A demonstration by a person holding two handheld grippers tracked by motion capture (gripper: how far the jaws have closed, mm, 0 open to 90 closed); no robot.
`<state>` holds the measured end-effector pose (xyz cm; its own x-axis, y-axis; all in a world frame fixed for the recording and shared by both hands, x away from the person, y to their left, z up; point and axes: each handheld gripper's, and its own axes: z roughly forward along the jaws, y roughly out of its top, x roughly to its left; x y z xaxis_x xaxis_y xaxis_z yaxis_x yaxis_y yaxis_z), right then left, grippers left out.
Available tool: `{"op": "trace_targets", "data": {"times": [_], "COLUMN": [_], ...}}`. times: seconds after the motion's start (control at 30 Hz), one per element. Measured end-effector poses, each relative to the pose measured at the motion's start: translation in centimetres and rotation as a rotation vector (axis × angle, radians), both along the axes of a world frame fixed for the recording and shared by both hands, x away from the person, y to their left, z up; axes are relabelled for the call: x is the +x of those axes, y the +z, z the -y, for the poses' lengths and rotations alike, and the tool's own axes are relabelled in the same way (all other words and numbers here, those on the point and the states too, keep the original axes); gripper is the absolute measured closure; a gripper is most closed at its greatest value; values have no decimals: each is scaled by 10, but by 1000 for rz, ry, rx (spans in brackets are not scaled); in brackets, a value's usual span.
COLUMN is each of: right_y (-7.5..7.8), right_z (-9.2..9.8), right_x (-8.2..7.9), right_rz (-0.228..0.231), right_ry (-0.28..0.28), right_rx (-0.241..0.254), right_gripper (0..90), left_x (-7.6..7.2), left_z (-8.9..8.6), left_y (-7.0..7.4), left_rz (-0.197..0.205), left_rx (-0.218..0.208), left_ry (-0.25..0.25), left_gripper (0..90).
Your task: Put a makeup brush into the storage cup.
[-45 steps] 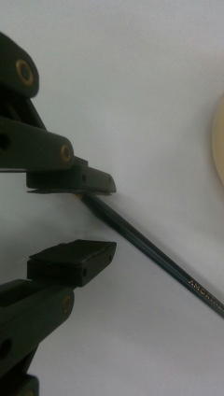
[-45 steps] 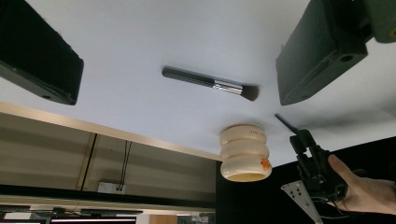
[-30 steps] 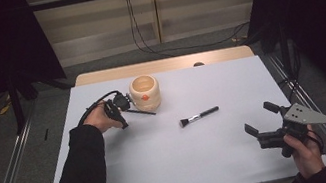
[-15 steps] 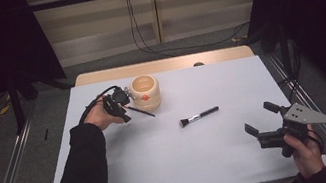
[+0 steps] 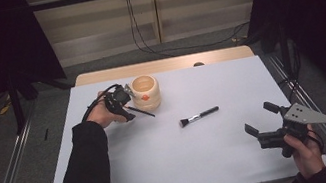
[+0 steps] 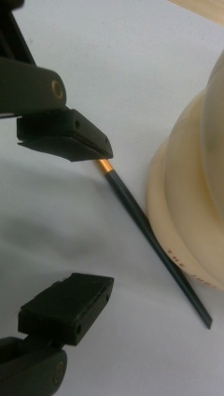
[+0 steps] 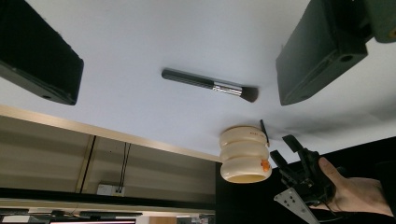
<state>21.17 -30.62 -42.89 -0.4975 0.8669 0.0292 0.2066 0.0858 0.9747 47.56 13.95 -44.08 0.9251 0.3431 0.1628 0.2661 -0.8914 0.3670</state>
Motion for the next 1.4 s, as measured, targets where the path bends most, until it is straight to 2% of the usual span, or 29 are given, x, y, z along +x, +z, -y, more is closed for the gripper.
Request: {"op": "trace_targets", "data": {"times": [0.07,0.1,0.17,0.23,0.27,0.33,0.43,0.53,0.57,0.63,0.8,0.83,0.93,0.97,1.0,1.17,1.2,1.23,1.27,1.33,1.4], "right_y": [0,0,0,0,0,0,0,0,0,0,0,0,0,0,0,0,0,-1,-1,-1,-1], "right_z": [0,0,0,0,0,1,1,1,1,1,1,1,1,1,1,1,1,1,1,1,1], "right_x": [0,0,0,0,0,0,0,0,0,0,0,0,0,0,0,0,0,0,1,1,1], "right_rz": [1,1,-2,2,1,-4,-2,-1,-3,-3,-4,-3,-3,-11,-10,-9,-12,-9,-5,-6,-8], "right_ry": [2,3,1,-1,-5,-4,-4,-3,-1,-4,-2,-5,-3,-4,-5,-3,-4,1,2,2,-2], "right_rx": [-1,-1,2,4,4,5,10,9,9,12,8,3,4,8,6,7,7,5,2,4,4], "right_gripper": [3,4,4,4,4,4,3,4,4,4,3,2,2,3,3,2,2,2,2,2,2], "left_x": [1,3,5,6,7,9,11,11,12,12,10,11,11,11,11,10,10,10,10,10,9], "left_z": [-1,-1,-2,-3,-3,-1,2,3,4,3,2,2,2,2,2,3,3,2,2,3,3], "left_y": [0,-1,-2,-5,-6,-8,-11,-14,-15,-16,-15,-15,-14,-14,-14,-14,-14,-14,-13,-13,-13], "left_rz": [4,-5,-22,-37,-27,-30,-13,-40,-40,-48,-94,-114,-122,-140,-142,-110,-133,-146,-148,-135,-137], "left_rx": [4,-17,-22,-46,-33,-43,-42,-47,-37,-54,-58,-64,-50,-55,-56,-54,-57,-58,-57,-56,-60], "left_ry": [-10,-7,-8,-16,-18,-22,-25,-37,-42,-29,-25,-32,-34,-36,-38,-31,-34,-46,-44,-48,-53], "left_gripper": [304,304,291,281,280,276,270,276,276,283,345,369,396,418,453,398,398,468,493,494,540]}}
